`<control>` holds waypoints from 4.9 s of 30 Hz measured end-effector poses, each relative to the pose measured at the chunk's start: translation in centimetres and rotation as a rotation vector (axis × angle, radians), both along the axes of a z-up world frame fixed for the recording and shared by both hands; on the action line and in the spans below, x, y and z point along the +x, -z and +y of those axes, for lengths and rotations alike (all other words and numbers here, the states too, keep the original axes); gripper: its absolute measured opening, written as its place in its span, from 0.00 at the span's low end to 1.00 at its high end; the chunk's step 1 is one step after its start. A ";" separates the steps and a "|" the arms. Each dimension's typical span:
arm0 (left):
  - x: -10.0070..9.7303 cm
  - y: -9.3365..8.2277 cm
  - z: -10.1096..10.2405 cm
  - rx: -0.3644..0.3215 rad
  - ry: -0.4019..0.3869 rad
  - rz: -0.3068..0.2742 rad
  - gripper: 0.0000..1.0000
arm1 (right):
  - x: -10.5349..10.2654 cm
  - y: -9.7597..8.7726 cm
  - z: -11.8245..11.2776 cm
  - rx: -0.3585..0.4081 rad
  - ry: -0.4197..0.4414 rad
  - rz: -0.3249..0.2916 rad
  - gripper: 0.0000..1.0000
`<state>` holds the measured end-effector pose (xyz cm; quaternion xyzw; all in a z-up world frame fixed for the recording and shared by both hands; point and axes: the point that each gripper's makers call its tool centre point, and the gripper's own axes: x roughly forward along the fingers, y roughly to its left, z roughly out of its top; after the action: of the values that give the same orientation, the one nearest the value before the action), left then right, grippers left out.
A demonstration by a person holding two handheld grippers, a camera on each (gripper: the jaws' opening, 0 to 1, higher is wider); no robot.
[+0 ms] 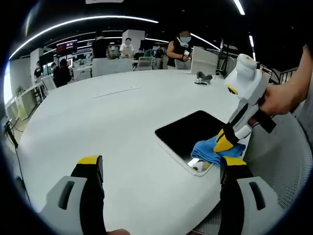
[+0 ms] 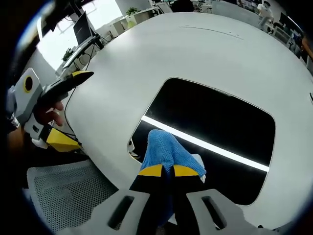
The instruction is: Wipe the mirror surface with the cleaning cloth until all visible marks leave the cleaned area.
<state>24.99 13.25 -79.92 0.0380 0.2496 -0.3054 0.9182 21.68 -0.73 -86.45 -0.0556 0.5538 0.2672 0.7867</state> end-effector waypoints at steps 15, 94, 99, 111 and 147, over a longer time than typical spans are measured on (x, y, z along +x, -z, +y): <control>0.3 -0.2 0.0 -0.002 -0.020 0.007 0.99 | -0.1 0.0 0.1 0.009 -0.023 -0.009 0.00; 0.0 0.3 0.3 -0.013 -0.009 0.053 0.99 | 3.0 0.1 -2.6 -0.012 0.095 0.011 0.00; 0.1 0.5 0.4 -0.011 -0.006 0.059 0.99 | 4.2 0.0 -2.4 -0.016 0.096 0.004 0.00; 0.4 0.4 1.1 -0.021 -0.028 0.066 0.99 | 7.5 0.0 -2.2 -0.022 0.107 -0.003 0.00; -0.2 0.0 3.2 -0.025 -0.090 0.068 0.99 | 13.3 -0.1 -2.2 -0.050 0.105 -0.043 0.00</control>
<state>24.84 16.43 -79.89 0.0051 0.2781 -0.2678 0.9224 35.00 -2.93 -86.33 -0.0517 0.5454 0.2102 0.8098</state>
